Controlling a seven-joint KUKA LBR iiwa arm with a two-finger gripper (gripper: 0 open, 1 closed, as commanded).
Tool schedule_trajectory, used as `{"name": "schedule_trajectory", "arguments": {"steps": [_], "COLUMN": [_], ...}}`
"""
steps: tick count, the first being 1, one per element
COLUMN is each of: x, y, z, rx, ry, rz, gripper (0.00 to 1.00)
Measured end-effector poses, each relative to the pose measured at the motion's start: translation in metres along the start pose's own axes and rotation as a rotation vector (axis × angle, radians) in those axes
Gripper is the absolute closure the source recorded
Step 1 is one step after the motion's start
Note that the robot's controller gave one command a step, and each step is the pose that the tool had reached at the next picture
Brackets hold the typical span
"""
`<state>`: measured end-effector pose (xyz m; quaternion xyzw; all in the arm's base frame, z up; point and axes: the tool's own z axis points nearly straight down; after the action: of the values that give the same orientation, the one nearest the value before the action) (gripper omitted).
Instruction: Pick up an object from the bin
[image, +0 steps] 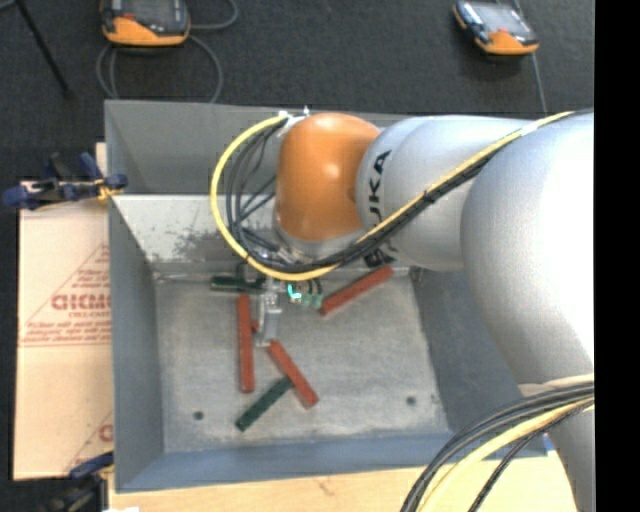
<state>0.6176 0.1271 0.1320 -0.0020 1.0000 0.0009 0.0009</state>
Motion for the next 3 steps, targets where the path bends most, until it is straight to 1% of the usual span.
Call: {"name": "schedule_trajectory", "arguments": {"steps": [1,2,3], "x": [0.003,0.107,0.108], "y": [-0.005,-0.058,-0.025], "z": [0.009,-0.001,0.063], "rx": [0.001,0.004,-0.002], "ry": [0.0,0.004,-0.007], "rz": [0.113,-0.091,-0.098], "gripper": [0.0,0.0,0.0]}}
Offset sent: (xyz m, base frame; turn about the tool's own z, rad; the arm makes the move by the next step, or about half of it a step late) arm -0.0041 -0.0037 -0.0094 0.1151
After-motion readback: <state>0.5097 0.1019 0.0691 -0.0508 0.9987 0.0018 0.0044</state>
